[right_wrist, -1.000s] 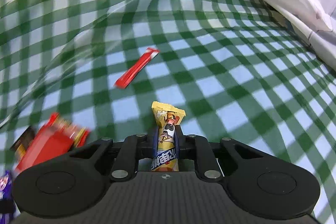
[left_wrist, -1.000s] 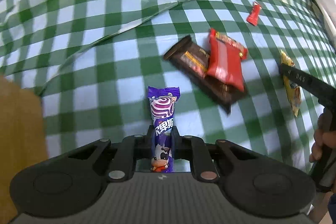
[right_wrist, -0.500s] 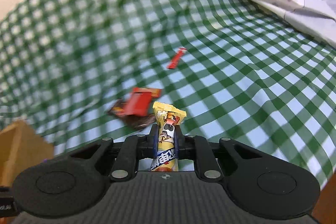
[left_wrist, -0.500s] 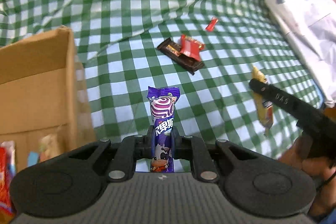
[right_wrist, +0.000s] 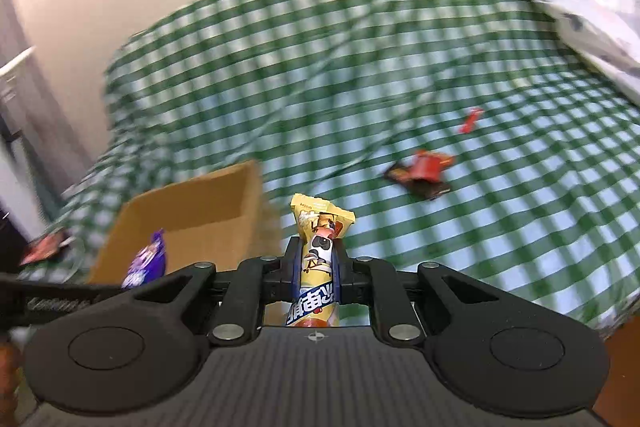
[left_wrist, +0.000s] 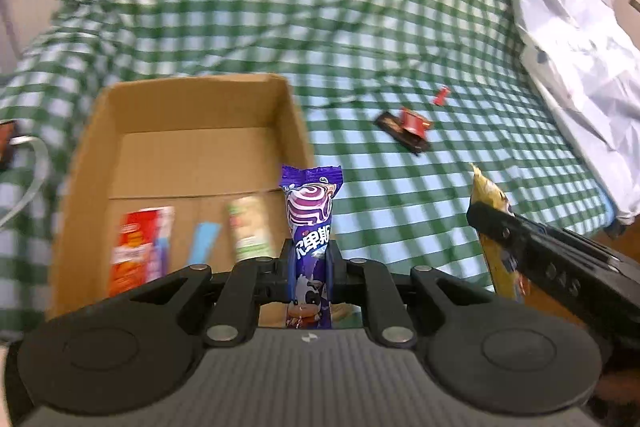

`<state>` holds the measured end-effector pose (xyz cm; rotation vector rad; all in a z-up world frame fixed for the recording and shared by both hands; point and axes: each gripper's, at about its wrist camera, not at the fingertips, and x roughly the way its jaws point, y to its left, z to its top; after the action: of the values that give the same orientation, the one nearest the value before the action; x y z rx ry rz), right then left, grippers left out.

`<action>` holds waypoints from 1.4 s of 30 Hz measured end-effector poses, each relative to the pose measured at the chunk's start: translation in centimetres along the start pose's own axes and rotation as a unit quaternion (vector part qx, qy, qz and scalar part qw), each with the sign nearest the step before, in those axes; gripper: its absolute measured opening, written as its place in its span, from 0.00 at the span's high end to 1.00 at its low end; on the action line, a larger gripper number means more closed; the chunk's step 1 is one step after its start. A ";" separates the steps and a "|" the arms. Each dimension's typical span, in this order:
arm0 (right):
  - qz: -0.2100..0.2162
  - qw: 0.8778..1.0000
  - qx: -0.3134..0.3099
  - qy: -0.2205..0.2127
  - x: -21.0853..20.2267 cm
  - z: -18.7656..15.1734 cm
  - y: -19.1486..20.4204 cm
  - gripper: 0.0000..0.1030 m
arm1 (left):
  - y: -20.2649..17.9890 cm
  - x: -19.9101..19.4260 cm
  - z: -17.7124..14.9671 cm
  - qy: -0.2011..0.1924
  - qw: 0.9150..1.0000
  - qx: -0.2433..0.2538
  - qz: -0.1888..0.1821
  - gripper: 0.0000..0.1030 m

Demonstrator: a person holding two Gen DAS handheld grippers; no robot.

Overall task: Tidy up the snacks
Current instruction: 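Carry both snacks over the box and open both tools to drop them inside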

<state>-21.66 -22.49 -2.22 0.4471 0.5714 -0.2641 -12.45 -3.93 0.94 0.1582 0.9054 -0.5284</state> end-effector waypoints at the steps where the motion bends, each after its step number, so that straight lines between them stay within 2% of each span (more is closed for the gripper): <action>1: 0.012 1.000 -0.010 0.002 -0.6 -0.4 1.3 0.85 | 0.7 -0.9 -0.6 -0.002 1.000 -0.004 0.007 0.86; 7: 0.073 0.996 -0.053 0.024 -3.4 -3.2 7.7 0.85 | 4.5 -4.3 -4.0 -0.004 0.999 -0.032 0.043 0.86; 13: 0.084 0.992 -0.086 0.035 -4.9 -5.1 10.8 0.85 | 6.8 -6.4 -6.6 -0.013 0.997 -0.047 0.057 0.86; 24: 0.068 0.991 -0.115 0.032 -6.7 -6.2 12.6 0.85 | 7.8 -8.0 -8.5 -0.025 0.997 -0.054 0.051 0.86; 42: 0.066 0.989 -0.129 0.036 -6.9 -6.6 13.2 0.85 | 7.4 -7.9 -8.9 -0.020 0.997 -0.055 0.049 0.86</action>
<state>-25.57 -7.08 1.19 0.2434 0.6344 -0.0451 -18.93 8.48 1.00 0.0903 0.8802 -0.3890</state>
